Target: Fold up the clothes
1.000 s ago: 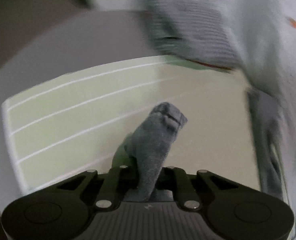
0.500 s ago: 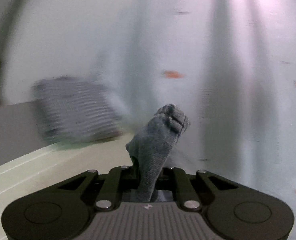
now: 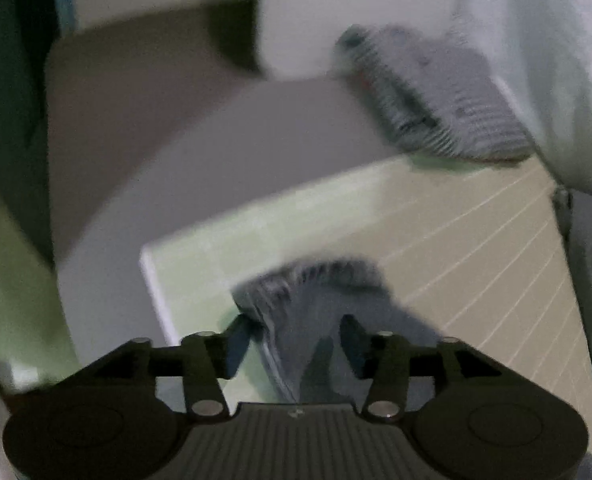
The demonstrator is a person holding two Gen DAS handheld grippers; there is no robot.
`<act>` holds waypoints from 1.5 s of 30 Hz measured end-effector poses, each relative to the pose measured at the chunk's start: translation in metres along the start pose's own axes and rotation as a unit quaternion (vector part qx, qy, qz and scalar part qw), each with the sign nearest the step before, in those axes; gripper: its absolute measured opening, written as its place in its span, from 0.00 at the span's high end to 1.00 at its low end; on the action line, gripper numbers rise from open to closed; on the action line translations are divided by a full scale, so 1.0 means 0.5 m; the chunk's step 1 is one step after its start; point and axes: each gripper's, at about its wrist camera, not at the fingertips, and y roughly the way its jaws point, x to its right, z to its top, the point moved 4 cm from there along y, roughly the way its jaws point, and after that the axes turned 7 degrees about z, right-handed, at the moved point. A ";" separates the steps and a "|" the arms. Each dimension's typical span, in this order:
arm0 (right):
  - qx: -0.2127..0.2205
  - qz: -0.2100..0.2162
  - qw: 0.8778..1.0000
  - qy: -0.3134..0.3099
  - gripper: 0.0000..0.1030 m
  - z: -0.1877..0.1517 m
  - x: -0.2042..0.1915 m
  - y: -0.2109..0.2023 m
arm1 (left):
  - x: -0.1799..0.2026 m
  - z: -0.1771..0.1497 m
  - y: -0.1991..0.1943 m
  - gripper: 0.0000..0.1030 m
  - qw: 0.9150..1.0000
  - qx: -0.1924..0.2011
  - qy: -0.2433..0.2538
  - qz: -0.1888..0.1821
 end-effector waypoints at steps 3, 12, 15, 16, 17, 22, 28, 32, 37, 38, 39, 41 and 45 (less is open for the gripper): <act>0.005 0.001 1.000 -0.001 0.00 0.000 0.000 0.000 | 0.032 0.034 0.000 0.42 0.999 0.032 0.037 -0.018; 0.022 -0.005 1.000 0.003 0.00 -0.008 -0.002 -0.004 | 0.109 0.061 0.065 0.30 0.984 0.010 0.169 -0.053; 0.026 -0.009 1.000 0.006 0.00 -0.010 -0.004 -0.005 | 0.105 0.053 0.118 0.30 0.983 -0.036 0.172 -0.056; 0.027 -0.010 1.000 0.007 0.00 -0.010 -0.005 -0.005 | 0.100 0.052 0.131 0.29 0.983 -0.050 0.167 -0.062; 0.027 -0.011 1.000 0.008 0.00 -0.010 -0.005 -0.005 | 0.091 0.044 0.133 0.28 0.983 -0.060 0.162 -0.070; 0.032 -0.018 0.999 0.016 0.00 -0.014 -0.009 -0.007 | 0.078 0.022 0.124 0.33 0.979 -0.071 0.168 -0.090; 0.041 -0.028 0.998 0.026 0.00 -0.018 -0.013 -0.009 | 0.105 -0.005 0.092 0.82 0.974 -0.037 0.213 -0.067; 0.043 -0.030 0.998 0.028 0.00 -0.020 -0.015 -0.010 | 0.130 0.013 0.026 0.93 0.973 0.018 0.213 -0.089; 0.042 -0.030 0.998 0.028 0.00 -0.020 -0.016 -0.011 | 0.144 0.079 -0.149 0.93 0.955 0.115 0.153 -0.228; 0.041 -0.030 0.998 0.028 0.00 -0.020 -0.016 -0.011 | 0.137 0.090 -0.185 0.93 0.947 0.138 0.136 -0.257; 0.041 -0.030 0.998 0.028 0.00 -0.020 -0.015 -0.011 | 0.132 0.095 -0.209 0.93 0.942 0.159 0.130 -0.267; 0.042 -0.030 0.998 0.028 0.00 -0.021 -0.014 -0.011 | 0.125 0.094 -0.222 0.92 0.944 0.183 0.133 -0.240; 0.044 -0.030 0.998 0.028 0.00 -0.022 -0.013 -0.011 | 0.080 0.055 -0.076 0.91 0.983 0.077 0.112 -0.121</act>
